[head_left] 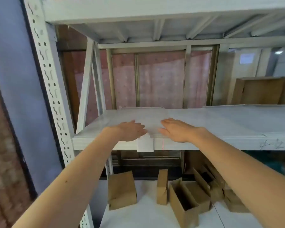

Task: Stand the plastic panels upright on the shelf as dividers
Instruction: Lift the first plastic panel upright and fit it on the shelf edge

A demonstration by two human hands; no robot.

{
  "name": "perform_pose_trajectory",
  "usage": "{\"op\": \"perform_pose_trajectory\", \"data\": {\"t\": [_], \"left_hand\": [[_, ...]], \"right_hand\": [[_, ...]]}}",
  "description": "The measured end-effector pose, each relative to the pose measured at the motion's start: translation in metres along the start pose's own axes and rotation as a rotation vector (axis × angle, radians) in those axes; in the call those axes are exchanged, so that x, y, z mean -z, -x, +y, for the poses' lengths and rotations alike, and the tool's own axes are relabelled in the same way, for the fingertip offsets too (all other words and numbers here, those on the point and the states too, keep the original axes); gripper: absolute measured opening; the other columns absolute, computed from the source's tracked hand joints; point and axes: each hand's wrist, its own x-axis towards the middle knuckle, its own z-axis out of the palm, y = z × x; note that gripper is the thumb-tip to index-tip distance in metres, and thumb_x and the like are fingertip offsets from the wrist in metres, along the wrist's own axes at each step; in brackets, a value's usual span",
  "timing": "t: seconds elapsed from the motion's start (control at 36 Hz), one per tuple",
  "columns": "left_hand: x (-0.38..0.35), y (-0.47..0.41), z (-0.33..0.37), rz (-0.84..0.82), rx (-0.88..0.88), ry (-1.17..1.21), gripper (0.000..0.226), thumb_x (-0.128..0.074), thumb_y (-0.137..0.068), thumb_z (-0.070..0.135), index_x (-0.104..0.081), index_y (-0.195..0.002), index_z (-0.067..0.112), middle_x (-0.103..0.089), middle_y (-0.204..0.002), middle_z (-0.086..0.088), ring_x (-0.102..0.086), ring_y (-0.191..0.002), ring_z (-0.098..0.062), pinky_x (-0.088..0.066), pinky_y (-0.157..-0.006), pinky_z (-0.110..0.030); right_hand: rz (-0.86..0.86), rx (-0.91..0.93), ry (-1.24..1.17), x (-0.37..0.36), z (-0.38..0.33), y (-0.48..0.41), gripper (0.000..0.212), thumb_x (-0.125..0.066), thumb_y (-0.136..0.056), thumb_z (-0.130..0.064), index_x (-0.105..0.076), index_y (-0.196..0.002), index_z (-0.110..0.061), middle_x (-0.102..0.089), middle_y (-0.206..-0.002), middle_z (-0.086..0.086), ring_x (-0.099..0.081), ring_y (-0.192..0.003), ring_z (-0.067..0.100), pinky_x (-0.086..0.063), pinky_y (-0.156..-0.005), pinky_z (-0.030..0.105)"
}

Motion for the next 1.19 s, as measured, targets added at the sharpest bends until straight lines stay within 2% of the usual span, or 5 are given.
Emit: {"op": "perform_pose_trajectory", "data": {"t": [0.22,0.47,0.83,0.97,1.19], "left_hand": [[0.007,-0.01,-0.023,-0.047,-0.082,0.458,0.048,-0.044,-0.091,0.058,-0.05,-0.133,0.037,-0.038,-0.149,0.014,-0.029,-0.14,-0.013,-0.013,-0.116,-0.034],[-0.014,-0.023,-0.053,-0.102,-0.185,0.708,0.048,-0.058,-0.083,0.058,-0.054,-0.128,0.041,-0.042,-0.142,0.023,-0.037,-0.128,-0.001,-0.023,-0.11,-0.026],[-0.029,-0.036,-0.059,0.054,-0.202,0.813,0.055,-0.068,-0.073,0.057,-0.06,-0.122,0.036,-0.049,-0.137,0.02,-0.042,-0.127,-0.004,-0.027,-0.112,-0.027],[-0.03,-0.036,-0.056,0.131,-0.183,0.874,0.04,-0.048,-0.091,0.053,-0.063,-0.12,0.031,-0.061,-0.125,0.015,-0.053,-0.116,-0.004,-0.037,-0.095,-0.021],[-0.039,-0.042,-0.053,0.306,-0.145,0.606,0.027,-0.044,-0.098,0.031,-0.065,-0.114,0.026,-0.068,-0.105,0.003,-0.059,-0.094,-0.018,-0.042,-0.079,-0.029]], "right_hand": [[0.002,-0.073,-0.075,-0.02,0.014,-0.005,0.061,-0.024,-0.102,-0.047,-0.009,-0.153,-0.017,-0.014,-0.161,0.006,-0.015,-0.147,0.023,-0.013,-0.118,0.034],[0.085,-0.098,-0.106,-0.042,0.023,-0.022,0.055,-0.014,-0.1,-0.054,-0.02,-0.151,-0.036,-0.016,-0.16,-0.008,-0.014,-0.147,0.013,-0.016,-0.115,0.035],[0.093,-0.098,-0.405,-0.028,0.009,-0.031,0.08,-0.03,-0.078,-0.079,-0.04,-0.143,-0.034,-0.035,-0.153,-0.007,-0.031,-0.14,0.016,-0.025,-0.113,0.035],[0.043,-0.022,-0.382,-0.019,-0.034,-0.043,0.087,-0.031,-0.073,-0.087,-0.03,-0.146,-0.04,-0.033,-0.154,-0.009,-0.031,-0.141,0.018,-0.029,-0.111,0.039],[0.065,-0.049,-0.23,-0.032,-0.053,-0.055,0.062,-0.035,-0.086,-0.071,-0.03,-0.143,-0.045,-0.047,-0.145,-0.005,-0.048,-0.125,0.027,-0.044,-0.092,0.04]]}}
